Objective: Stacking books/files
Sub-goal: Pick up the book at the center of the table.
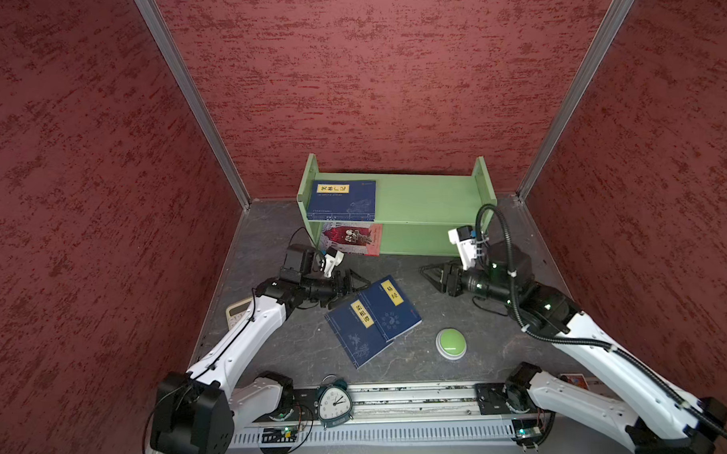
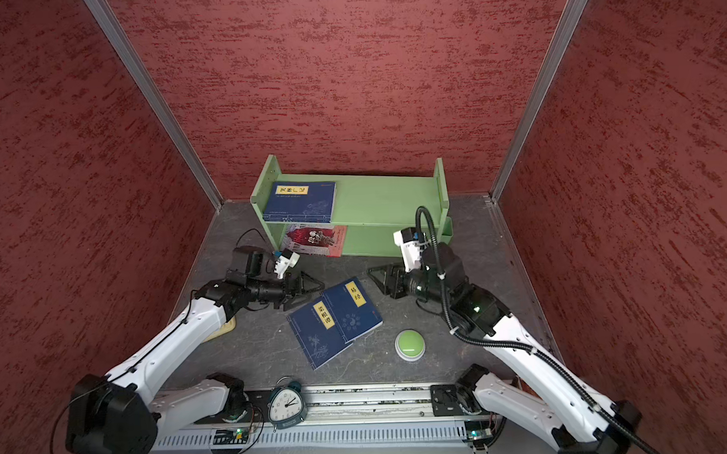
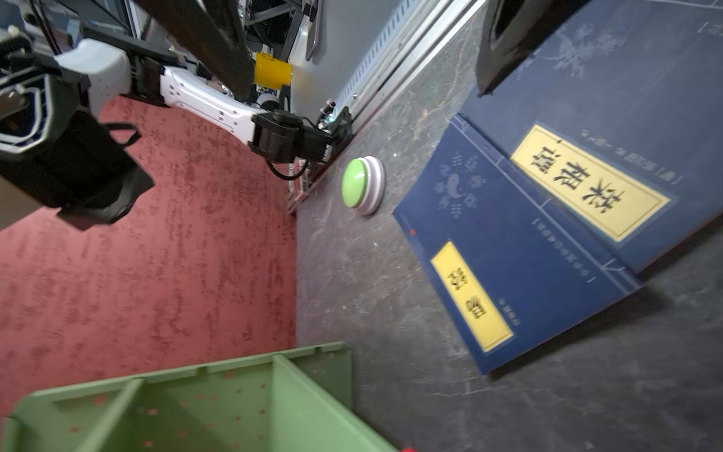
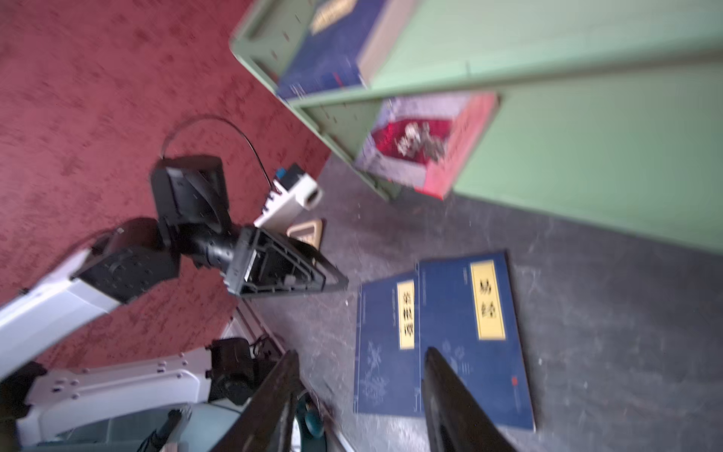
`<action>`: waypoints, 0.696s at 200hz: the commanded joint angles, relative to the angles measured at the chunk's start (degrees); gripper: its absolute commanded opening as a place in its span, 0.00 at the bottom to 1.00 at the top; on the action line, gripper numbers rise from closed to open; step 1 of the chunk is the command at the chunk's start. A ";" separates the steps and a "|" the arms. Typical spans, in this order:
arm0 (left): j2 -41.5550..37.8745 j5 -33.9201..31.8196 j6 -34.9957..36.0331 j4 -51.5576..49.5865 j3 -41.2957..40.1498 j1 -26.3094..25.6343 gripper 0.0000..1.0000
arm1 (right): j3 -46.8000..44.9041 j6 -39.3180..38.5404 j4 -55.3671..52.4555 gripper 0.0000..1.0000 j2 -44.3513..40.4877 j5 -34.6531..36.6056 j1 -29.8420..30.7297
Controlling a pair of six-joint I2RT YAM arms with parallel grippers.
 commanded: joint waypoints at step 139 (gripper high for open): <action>12.45 -6.72 3.74 11.20 -3.87 -4.09 0.99 | -16.82 13.55 22.21 0.60 22.54 12.59 3.97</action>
